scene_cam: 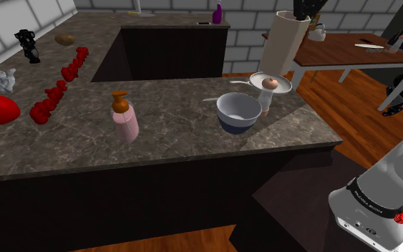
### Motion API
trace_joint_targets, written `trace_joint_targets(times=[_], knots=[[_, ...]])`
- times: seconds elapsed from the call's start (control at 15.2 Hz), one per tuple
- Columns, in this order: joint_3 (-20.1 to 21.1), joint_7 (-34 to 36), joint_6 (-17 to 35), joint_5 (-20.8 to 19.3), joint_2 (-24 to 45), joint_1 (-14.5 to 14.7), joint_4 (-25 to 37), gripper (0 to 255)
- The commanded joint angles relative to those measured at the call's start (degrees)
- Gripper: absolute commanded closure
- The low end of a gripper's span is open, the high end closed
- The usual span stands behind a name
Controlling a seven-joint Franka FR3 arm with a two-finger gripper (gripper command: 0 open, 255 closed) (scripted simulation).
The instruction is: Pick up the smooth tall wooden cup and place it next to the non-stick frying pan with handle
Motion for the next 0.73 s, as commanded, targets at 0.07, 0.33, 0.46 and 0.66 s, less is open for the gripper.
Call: trace_joint_targets(times=[0.07,0.33,0.46,0.66], knots=[[-2.8,-4.2,0.1,-0.7,-0.4,-1.4,-0.3,255],[-6.8,-9.9,0.1,-1.5,0.3,-3.3,0.6,255],[-8.8,-12.7,0.1,-1.8,1.1,-4.2,1.5,255],[-11.8,-17.1,0.1,-2.0,2.7,-5.6,3.2,255]])
